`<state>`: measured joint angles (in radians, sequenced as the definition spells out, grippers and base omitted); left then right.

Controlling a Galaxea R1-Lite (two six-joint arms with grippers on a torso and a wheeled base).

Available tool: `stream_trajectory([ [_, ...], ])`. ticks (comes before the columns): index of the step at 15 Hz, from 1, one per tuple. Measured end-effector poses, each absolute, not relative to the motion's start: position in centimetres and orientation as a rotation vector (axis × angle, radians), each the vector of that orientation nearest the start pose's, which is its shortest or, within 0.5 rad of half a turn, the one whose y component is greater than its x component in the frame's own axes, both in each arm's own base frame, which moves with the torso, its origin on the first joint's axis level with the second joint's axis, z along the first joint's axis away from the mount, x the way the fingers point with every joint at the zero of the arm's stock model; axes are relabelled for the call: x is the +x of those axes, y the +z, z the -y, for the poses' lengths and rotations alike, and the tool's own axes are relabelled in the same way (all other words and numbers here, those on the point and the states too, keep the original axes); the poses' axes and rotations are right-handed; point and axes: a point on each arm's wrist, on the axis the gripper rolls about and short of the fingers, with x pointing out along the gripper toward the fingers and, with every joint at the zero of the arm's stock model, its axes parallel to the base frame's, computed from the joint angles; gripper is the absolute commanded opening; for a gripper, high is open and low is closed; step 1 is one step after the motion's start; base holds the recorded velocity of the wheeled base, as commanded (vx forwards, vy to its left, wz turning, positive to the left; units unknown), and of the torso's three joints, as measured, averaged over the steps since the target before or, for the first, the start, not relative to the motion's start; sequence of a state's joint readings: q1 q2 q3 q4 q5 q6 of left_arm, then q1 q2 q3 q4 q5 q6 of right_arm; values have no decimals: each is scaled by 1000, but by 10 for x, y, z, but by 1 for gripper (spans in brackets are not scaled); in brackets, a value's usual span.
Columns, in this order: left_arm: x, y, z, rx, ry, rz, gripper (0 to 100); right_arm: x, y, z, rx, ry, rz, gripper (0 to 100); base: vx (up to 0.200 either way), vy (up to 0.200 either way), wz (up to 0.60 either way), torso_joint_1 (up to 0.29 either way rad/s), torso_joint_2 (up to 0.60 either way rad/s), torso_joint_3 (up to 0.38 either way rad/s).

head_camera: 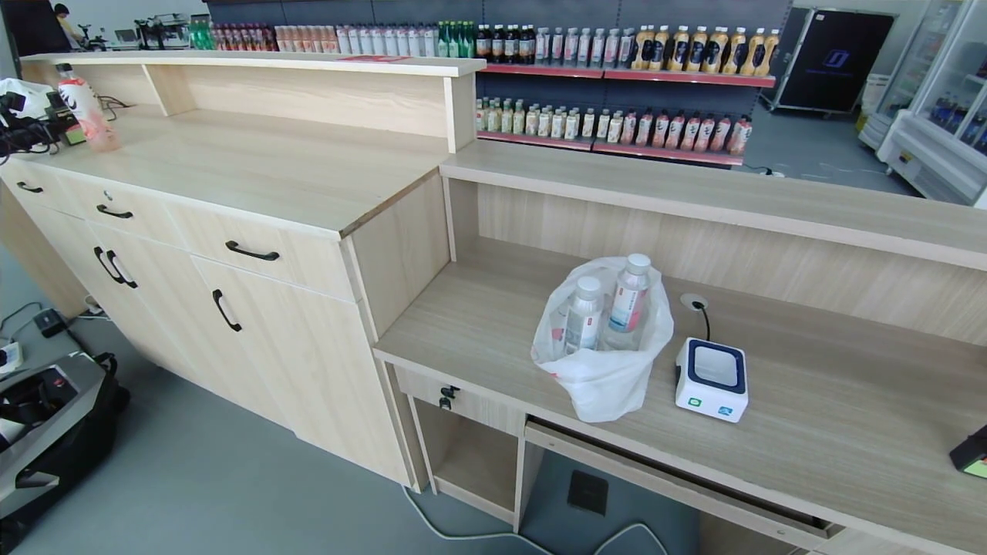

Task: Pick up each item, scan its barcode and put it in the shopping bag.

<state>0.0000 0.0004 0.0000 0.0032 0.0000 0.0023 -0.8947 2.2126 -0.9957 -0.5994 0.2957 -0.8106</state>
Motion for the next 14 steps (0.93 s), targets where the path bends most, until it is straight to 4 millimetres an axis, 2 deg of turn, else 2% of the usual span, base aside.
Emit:
stream_trajectory([
  [9,-23,75,0,3,0,-4,100,250,37,306,-399,-332,-718,100,0,0,0,0,0,0],
  [14,-23,75,0,2,0,-4,100,263,32,303,-402,-274,-690,100,0,0,0,0,0,0],
])
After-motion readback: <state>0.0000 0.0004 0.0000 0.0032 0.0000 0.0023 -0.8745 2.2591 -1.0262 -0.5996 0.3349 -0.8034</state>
